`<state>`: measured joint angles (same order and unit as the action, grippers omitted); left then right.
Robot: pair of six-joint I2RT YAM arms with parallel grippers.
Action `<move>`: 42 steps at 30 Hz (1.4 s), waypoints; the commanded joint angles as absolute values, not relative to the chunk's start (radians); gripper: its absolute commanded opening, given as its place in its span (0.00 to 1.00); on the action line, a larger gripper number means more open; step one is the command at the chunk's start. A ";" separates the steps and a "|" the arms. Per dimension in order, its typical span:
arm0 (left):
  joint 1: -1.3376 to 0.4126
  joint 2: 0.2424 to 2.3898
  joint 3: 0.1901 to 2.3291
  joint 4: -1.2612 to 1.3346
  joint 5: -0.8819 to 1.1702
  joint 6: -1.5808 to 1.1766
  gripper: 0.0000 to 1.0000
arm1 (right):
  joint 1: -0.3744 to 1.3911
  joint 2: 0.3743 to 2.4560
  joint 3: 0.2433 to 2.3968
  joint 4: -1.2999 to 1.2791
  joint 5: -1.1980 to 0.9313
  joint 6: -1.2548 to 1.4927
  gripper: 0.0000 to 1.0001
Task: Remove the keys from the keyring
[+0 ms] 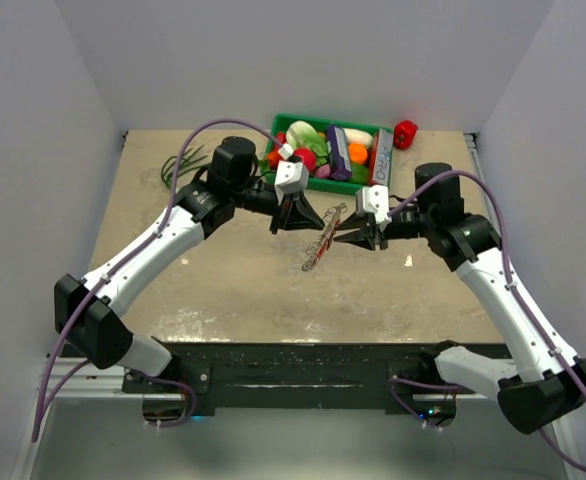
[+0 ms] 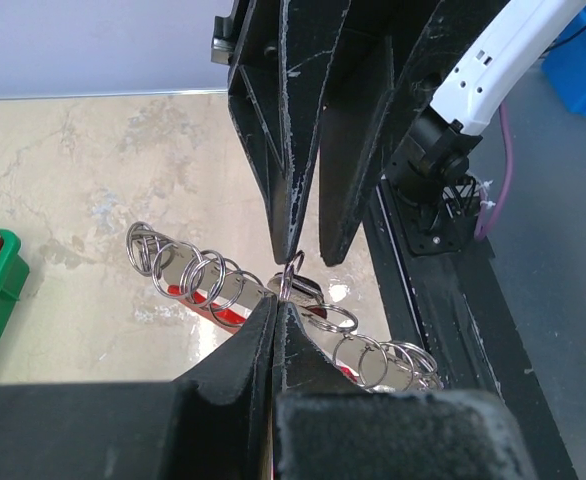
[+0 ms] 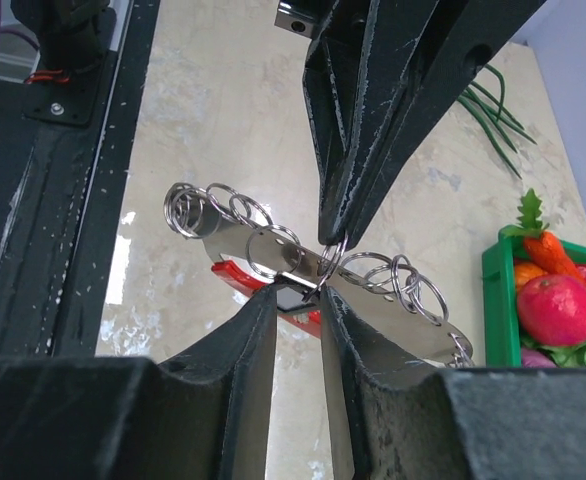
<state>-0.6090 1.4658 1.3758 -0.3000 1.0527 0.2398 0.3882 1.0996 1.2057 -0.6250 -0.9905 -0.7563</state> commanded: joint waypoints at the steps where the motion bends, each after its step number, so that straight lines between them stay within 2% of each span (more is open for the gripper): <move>1: -0.604 1.442 1.368 -0.244 1.083 0.213 0.00 | 0.400 1.103 1.190 -0.561 -1.012 -0.713 0.27; 4: -0.604 1.443 1.368 -0.241 1.081 0.210 0.00 | 0.403 1.104 1.184 -0.515 -0.979 -0.670 0.25; 5: -0.603 1.445 1.368 -0.241 1.083 0.209 0.00 | 0.405 1.104 1.183 -0.508 -0.973 -0.661 0.21; 16: -0.603 1.443 1.361 -0.235 1.081 0.210 0.00 | 0.405 1.091 1.167 -0.445 -0.939 -0.617 0.00; 31: -0.606 1.450 1.358 -0.236 1.072 0.216 0.00 | 0.405 1.065 1.170 -0.407 -0.937 -0.581 0.00; 42: -0.627 1.443 1.364 -0.256 0.841 0.241 0.00 | 0.465 1.124 1.215 -0.407 -0.798 -0.549 0.00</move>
